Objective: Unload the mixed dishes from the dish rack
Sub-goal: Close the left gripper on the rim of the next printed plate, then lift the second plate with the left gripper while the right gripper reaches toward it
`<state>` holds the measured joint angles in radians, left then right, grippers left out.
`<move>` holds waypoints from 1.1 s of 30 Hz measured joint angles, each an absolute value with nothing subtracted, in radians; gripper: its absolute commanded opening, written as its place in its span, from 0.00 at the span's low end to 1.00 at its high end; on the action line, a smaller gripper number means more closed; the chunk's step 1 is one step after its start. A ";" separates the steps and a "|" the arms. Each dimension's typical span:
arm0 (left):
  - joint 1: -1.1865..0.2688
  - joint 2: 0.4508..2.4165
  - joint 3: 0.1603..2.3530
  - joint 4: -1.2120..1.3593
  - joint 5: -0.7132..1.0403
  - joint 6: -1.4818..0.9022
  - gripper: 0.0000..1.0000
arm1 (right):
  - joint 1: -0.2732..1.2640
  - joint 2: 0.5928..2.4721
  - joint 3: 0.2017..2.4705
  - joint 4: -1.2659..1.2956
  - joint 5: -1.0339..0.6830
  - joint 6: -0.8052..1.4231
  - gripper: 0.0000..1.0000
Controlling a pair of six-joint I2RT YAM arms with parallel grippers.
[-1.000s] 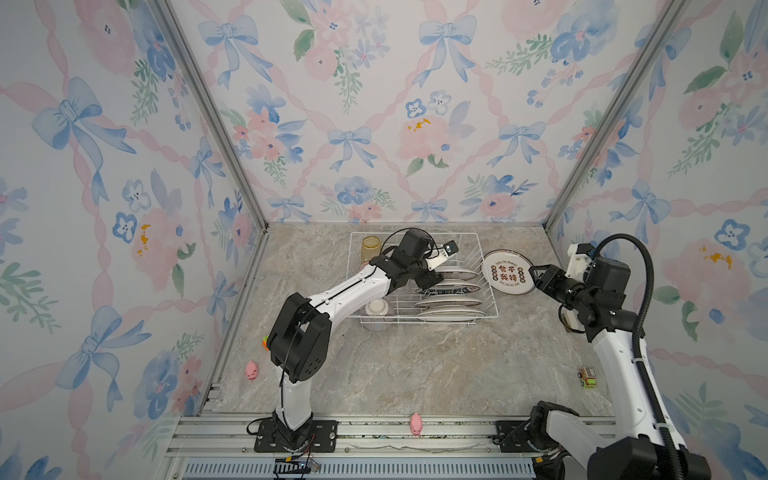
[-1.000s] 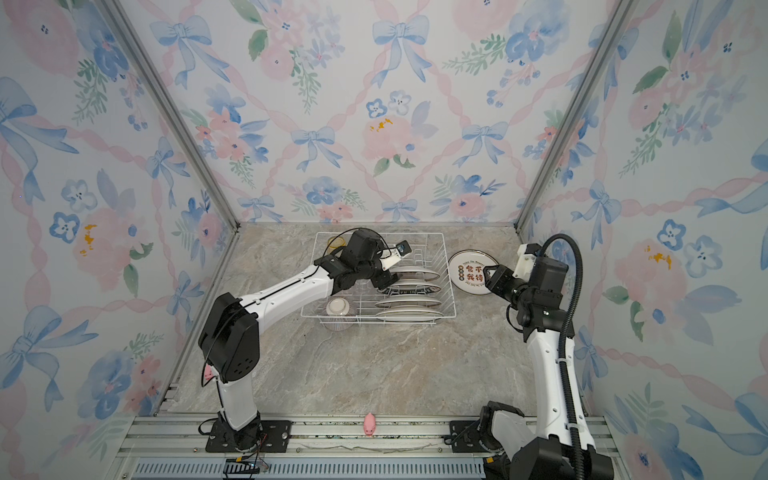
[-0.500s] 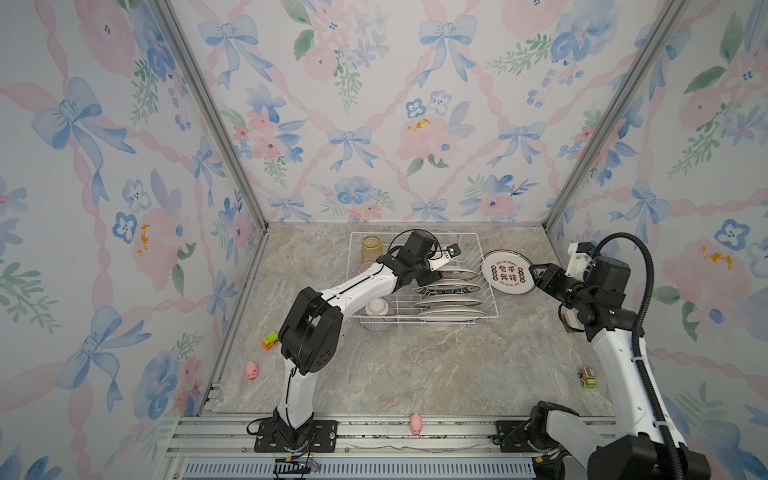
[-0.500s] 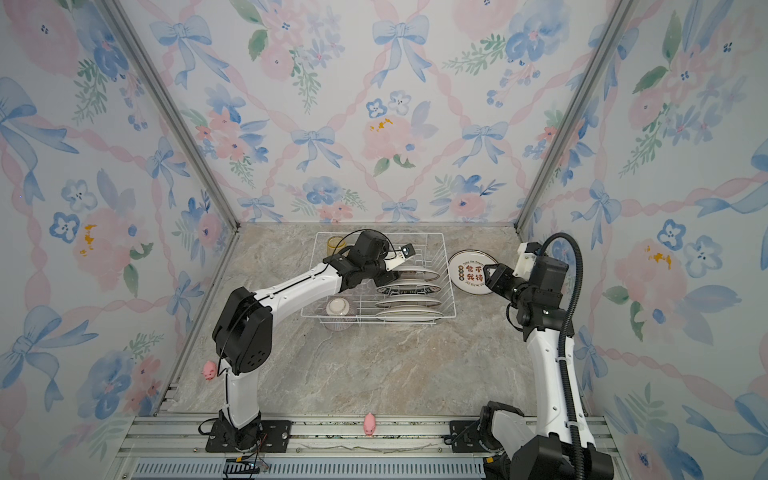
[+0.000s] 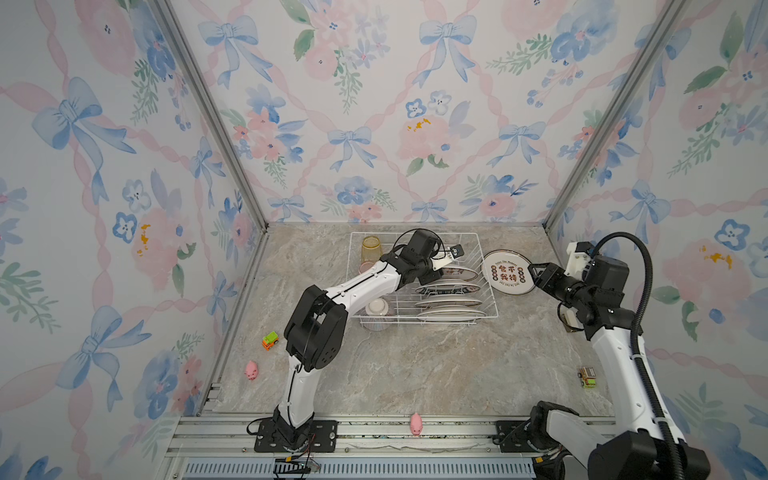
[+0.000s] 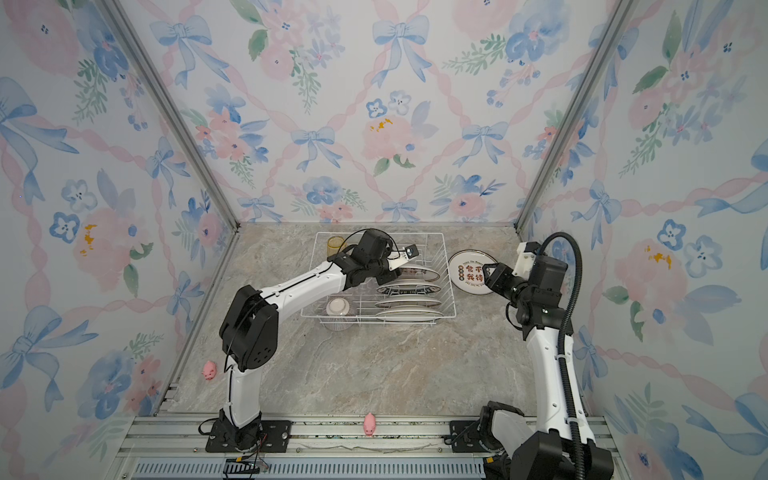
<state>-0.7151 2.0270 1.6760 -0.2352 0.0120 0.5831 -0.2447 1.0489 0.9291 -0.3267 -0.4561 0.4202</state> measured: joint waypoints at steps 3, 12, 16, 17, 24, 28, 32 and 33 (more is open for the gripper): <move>-0.715 2.035 1.679 -0.236 0.012 0.590 0.35 | -0.245 1.050 0.929 -0.324 -0.456 0.426 0.45; -0.709 2.042 1.694 -0.234 -0.013 0.628 0.07 | -0.245 1.049 0.927 -0.319 -0.459 0.427 0.45; -0.710 2.047 1.699 -0.234 -0.016 0.633 0.06 | -0.245 1.049 0.927 -0.318 -0.460 0.430 0.45; -0.711 2.048 1.700 -0.234 -0.017 0.633 0.06 | -0.245 1.049 0.927 -0.318 -0.460 0.430 0.45; -0.712 2.060 1.732 -0.256 -0.020 0.633 0.05 | -0.245 1.049 0.923 -0.318 -0.463 0.430 0.45; -0.713 2.060 1.759 -0.277 -0.020 0.625 0.06 | -0.245 1.049 0.922 -0.318 -0.466 0.430 0.45; -0.712 2.059 1.773 -0.287 -0.016 0.615 0.06 | -0.245 1.049 0.922 -0.318 -0.471 0.429 0.45; -0.708 2.058 1.774 -0.288 -0.013 0.608 0.06 | -0.245 1.049 0.922 -0.318 -0.475 0.429 0.44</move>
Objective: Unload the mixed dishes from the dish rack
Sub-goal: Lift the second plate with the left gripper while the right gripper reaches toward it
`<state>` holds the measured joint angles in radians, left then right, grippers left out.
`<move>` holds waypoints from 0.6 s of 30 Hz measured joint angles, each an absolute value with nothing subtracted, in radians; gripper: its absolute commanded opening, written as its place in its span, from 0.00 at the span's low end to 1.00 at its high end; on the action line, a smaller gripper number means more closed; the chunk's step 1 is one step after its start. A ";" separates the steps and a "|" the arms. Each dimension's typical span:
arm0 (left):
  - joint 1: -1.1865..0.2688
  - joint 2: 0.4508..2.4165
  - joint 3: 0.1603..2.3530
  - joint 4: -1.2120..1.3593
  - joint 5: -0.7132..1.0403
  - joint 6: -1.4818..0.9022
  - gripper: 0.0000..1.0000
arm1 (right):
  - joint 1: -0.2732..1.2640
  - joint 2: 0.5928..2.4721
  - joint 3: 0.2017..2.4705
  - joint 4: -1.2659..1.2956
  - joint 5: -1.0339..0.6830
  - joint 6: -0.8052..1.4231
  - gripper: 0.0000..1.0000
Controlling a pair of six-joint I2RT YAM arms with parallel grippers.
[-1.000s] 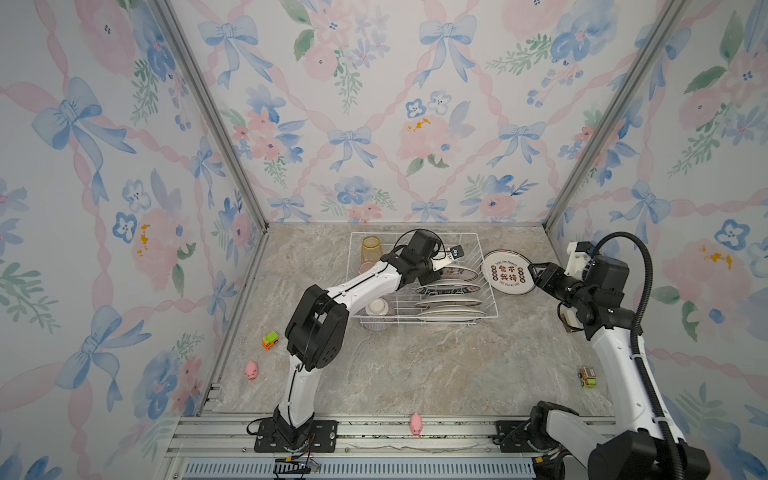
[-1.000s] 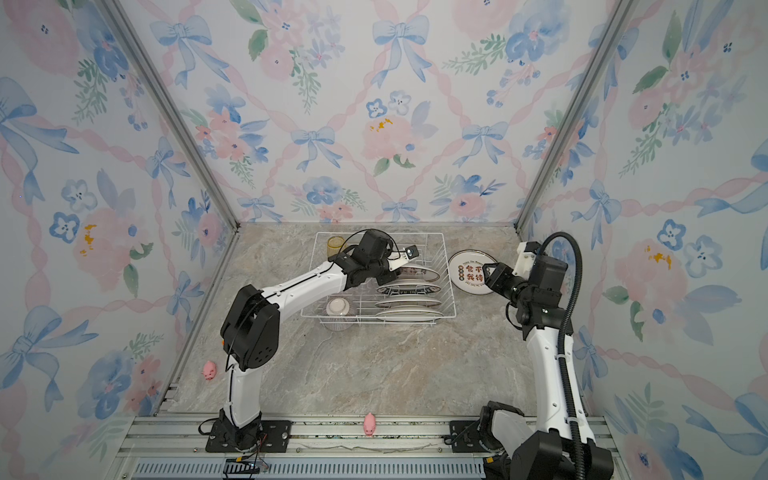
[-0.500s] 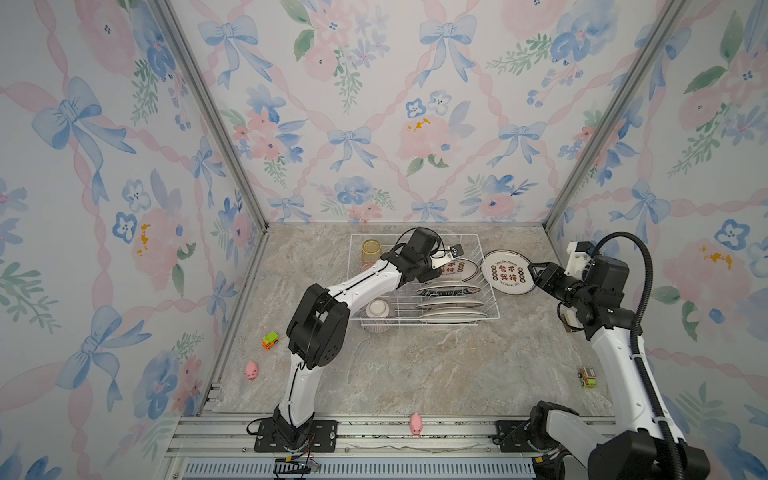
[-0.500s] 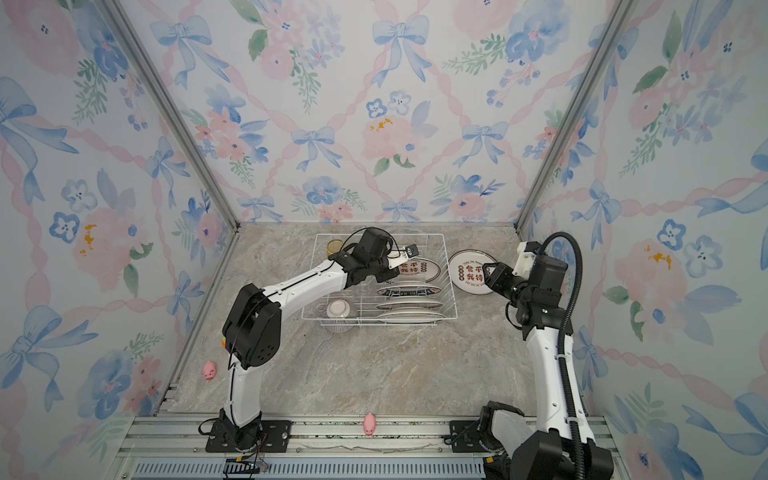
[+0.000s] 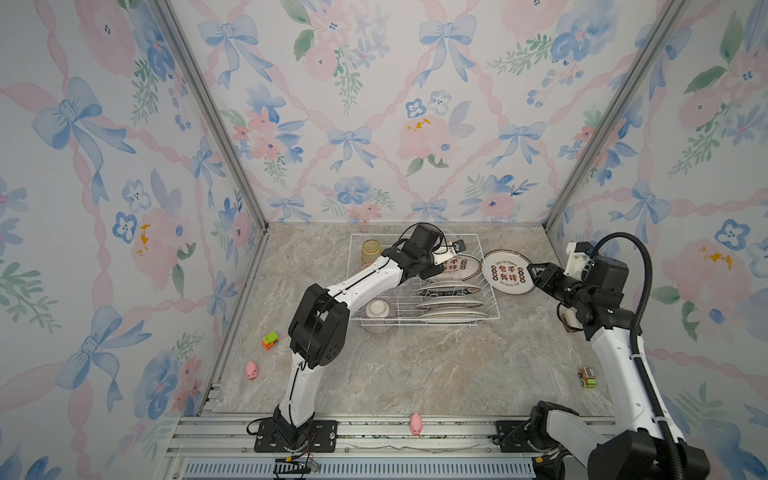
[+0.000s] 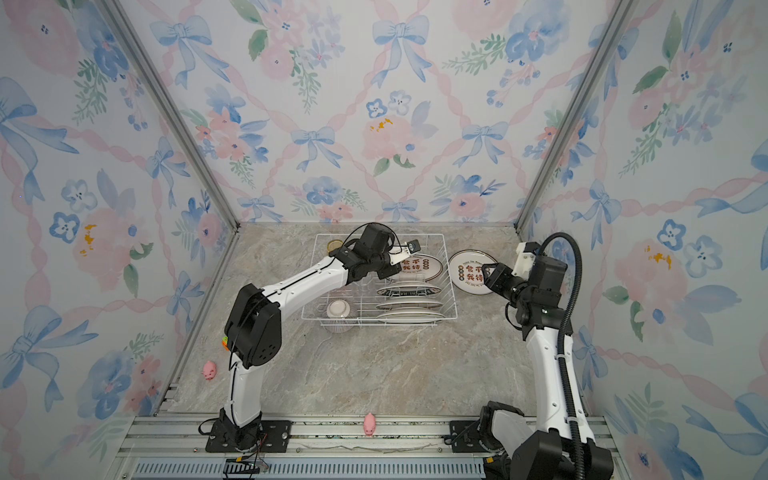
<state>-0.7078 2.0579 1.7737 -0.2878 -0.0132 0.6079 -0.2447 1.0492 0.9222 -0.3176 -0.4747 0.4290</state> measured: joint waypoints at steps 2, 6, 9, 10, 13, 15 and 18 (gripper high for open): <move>-0.701 2.049 1.775 -0.292 -0.002 0.591 0.06 | -0.245 1.049 0.922 -0.317 -0.479 0.429 0.44; -0.679 2.004 1.779 -0.306 0.012 0.517 0.06 | -0.245 1.049 0.922 -0.313 -0.494 0.428 0.43; -0.674 1.965 1.799 -0.310 0.004 0.454 0.06 | -0.242 1.048 0.921 -0.297 -0.506 0.429 0.43; -0.672 1.952 1.807 -0.310 -0.002 0.434 0.07 | -0.241 1.048 0.919 -0.290 -0.513 0.429 0.43; -0.667 1.916 1.831 -0.308 -0.003 0.380 0.07 | -0.239 1.045 0.908 -0.267 -0.534 0.429 0.43; -0.663 1.898 1.845 -0.307 0.003 0.345 0.07 | -0.239 1.044 0.899 -0.247 -0.550 0.429 0.43; -0.647 1.874 1.860 -0.306 0.055 0.274 0.07 | -0.238 1.039 0.873 -0.196 -0.600 0.431 0.42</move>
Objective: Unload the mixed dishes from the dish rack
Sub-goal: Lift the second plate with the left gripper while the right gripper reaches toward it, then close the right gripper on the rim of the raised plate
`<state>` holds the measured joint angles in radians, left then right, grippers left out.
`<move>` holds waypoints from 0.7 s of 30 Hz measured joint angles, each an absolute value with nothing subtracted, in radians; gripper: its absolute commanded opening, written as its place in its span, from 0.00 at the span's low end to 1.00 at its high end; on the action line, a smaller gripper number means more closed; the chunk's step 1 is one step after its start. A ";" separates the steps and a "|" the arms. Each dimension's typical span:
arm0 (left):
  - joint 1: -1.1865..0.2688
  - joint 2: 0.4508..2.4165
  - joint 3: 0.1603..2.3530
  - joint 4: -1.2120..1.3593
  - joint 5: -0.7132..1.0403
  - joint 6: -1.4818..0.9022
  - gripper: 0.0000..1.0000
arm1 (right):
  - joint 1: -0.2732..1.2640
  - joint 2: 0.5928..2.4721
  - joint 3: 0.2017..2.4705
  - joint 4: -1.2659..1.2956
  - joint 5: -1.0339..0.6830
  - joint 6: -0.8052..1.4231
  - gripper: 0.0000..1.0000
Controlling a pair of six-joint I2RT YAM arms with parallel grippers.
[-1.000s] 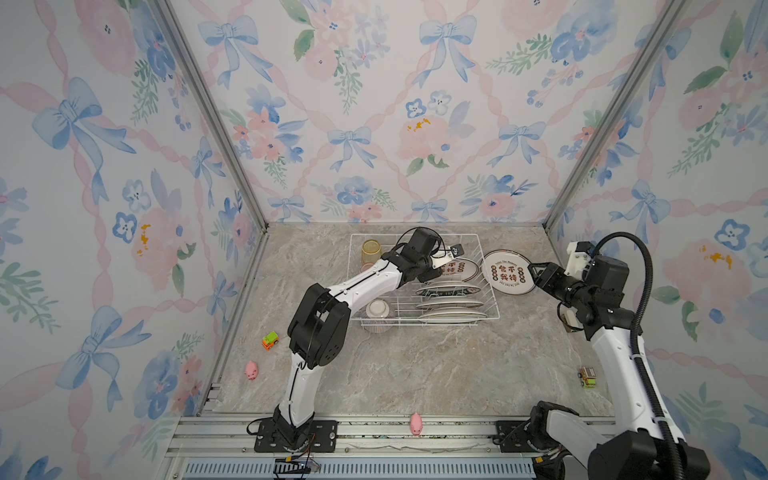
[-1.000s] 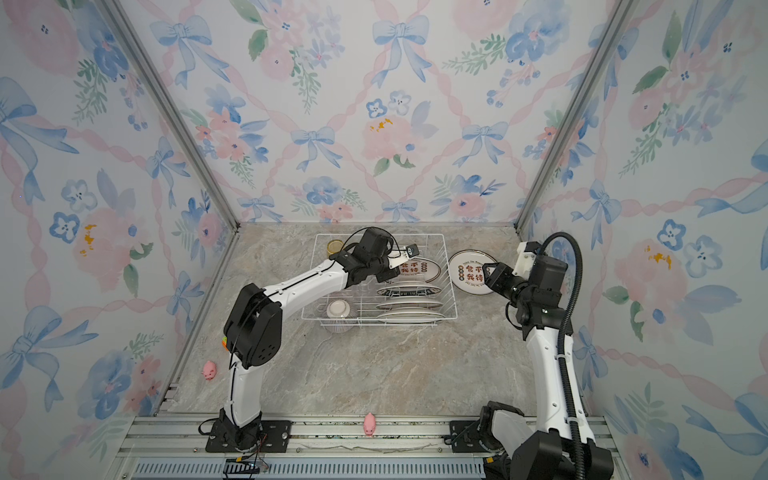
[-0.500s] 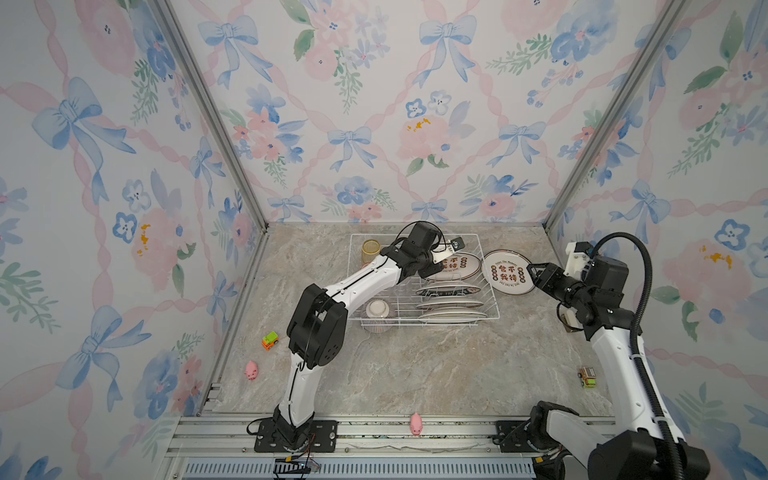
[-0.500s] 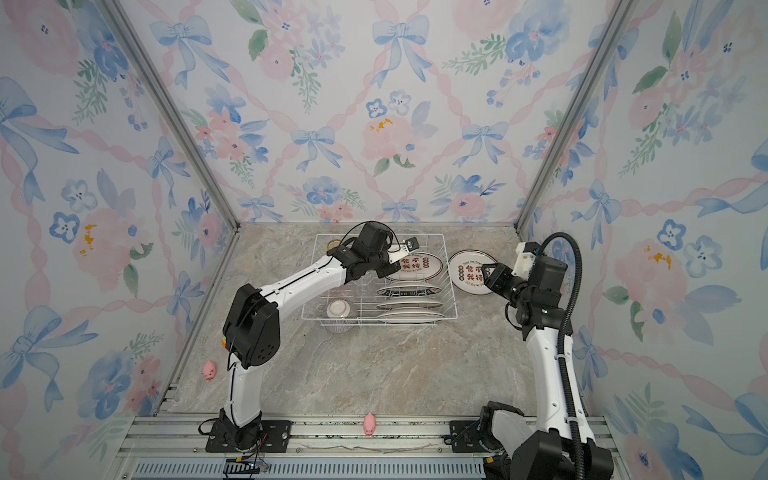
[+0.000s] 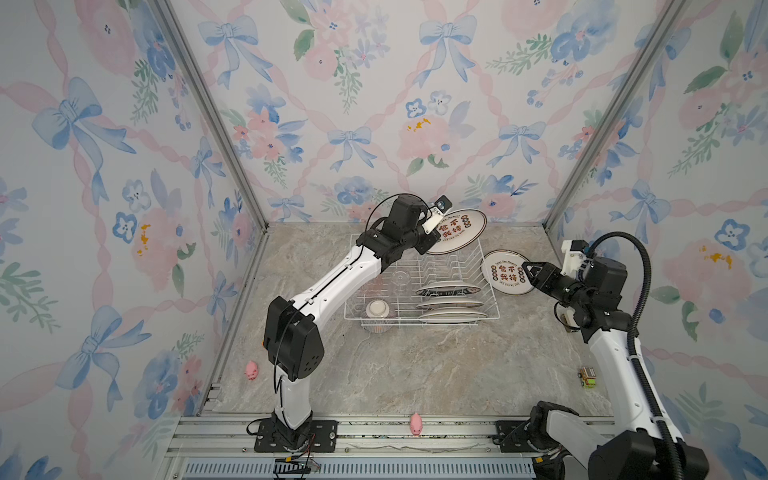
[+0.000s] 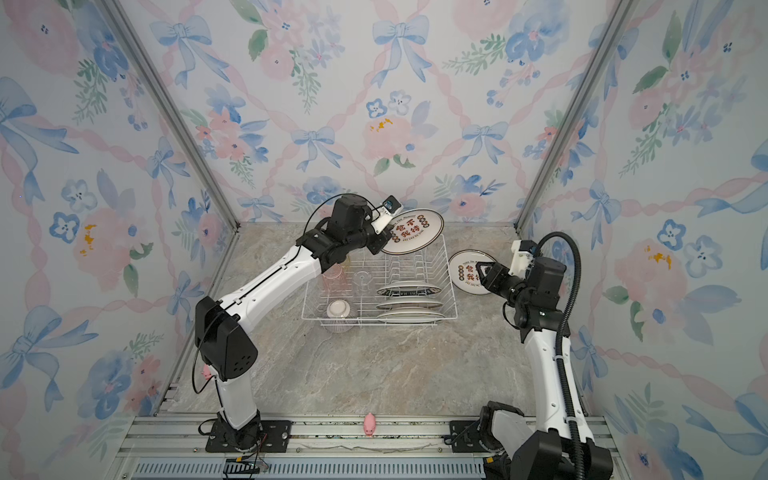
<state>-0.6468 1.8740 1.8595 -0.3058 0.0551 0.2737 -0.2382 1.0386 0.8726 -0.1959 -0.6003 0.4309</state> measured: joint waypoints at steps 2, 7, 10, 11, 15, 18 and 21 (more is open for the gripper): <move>-0.628 1.862 1.865 -0.304 0.107 0.220 0.07 | -0.238 1.036 0.851 -0.149 -0.646 0.442 0.42; -0.573 1.849 1.874 -0.301 0.258 0.068 0.07 | -0.229 1.025 0.793 0.010 -0.790 0.491 0.47; -0.566 1.849 1.874 -0.302 0.323 -0.006 0.07 | -0.208 1.019 0.776 0.083 -0.852 0.509 0.51; -0.567 1.849 1.874 -0.302 0.343 -0.024 0.07 | -0.199 1.016 0.771 0.106 -0.865 0.515 0.52; -0.571 1.849 1.872 -0.294 0.440 -0.111 0.07 | -0.152 1.002 0.741 0.190 -0.905 0.525 0.53; -0.573 1.849 1.862 -0.268 0.497 -0.163 0.07 | -0.140 1.002 0.726 0.225 -0.910 0.533 0.53; -0.573 1.849 1.856 -0.252 0.542 -0.200 0.07 | -0.140 1.003 0.716 0.248 -0.909 0.540 0.52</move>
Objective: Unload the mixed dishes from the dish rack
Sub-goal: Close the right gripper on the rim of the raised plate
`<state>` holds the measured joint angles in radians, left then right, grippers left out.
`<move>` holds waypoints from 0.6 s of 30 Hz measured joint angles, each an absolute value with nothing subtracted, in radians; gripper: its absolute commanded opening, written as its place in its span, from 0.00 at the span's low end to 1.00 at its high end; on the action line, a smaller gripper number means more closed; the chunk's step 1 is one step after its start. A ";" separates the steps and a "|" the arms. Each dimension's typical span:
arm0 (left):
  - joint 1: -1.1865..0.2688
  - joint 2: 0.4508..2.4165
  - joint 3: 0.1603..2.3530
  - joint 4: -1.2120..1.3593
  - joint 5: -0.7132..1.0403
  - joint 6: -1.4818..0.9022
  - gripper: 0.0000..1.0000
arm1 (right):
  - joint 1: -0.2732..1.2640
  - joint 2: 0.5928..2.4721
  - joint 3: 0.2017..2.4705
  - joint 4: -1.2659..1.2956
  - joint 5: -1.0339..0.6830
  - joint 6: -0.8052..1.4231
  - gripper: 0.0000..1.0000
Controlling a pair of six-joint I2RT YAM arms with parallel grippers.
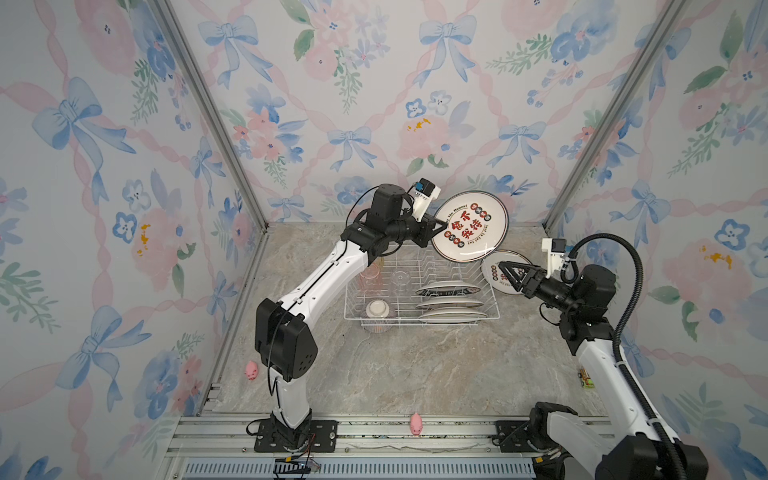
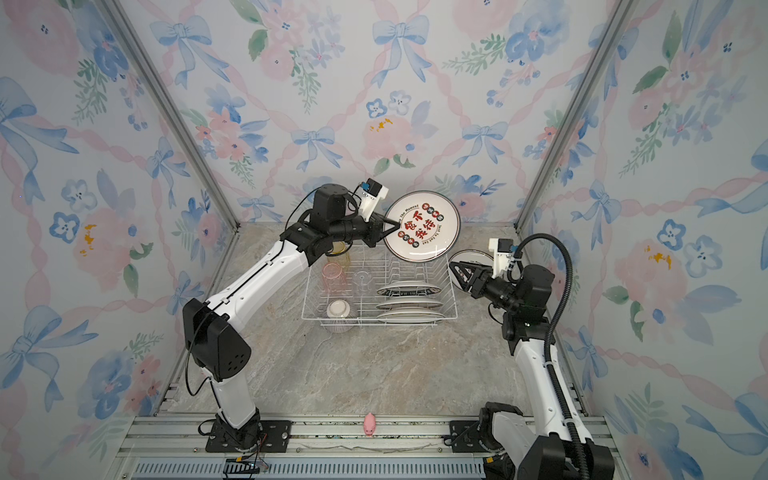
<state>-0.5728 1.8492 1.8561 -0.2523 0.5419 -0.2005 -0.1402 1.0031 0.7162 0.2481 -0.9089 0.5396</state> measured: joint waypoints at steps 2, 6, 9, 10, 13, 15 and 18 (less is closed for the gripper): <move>-0.573 1.851 1.855 -0.239 0.576 -0.224 0.07 | -0.140 1.007 0.709 0.275 -0.909 0.551 0.51; -0.574 1.867 1.855 -0.203 0.638 -0.264 0.07 | -0.140 1.018 0.697 0.344 -0.909 0.587 0.49; -0.577 1.883 1.855 -0.188 0.670 -0.282 0.08 | -0.140 1.031 0.696 0.398 -0.909 0.625 0.49; -0.577 1.889 1.855 -0.184 0.679 -0.287 0.08 | -0.140 1.035 0.696 0.418 -0.909 0.639 0.49; -0.582 1.908 1.855 -0.179 0.707 -0.301 0.08 | -0.140 1.048 0.694 0.475 -0.909 0.673 0.47; -0.584 1.917 1.855 -0.179 0.721 -0.311 0.08 | -0.140 1.060 0.694 0.502 -0.909 0.691 0.46; -0.589 1.927 1.855 -0.172 0.745 -0.320 0.08 | -0.140 1.083 0.694 0.553 -0.908 0.721 0.44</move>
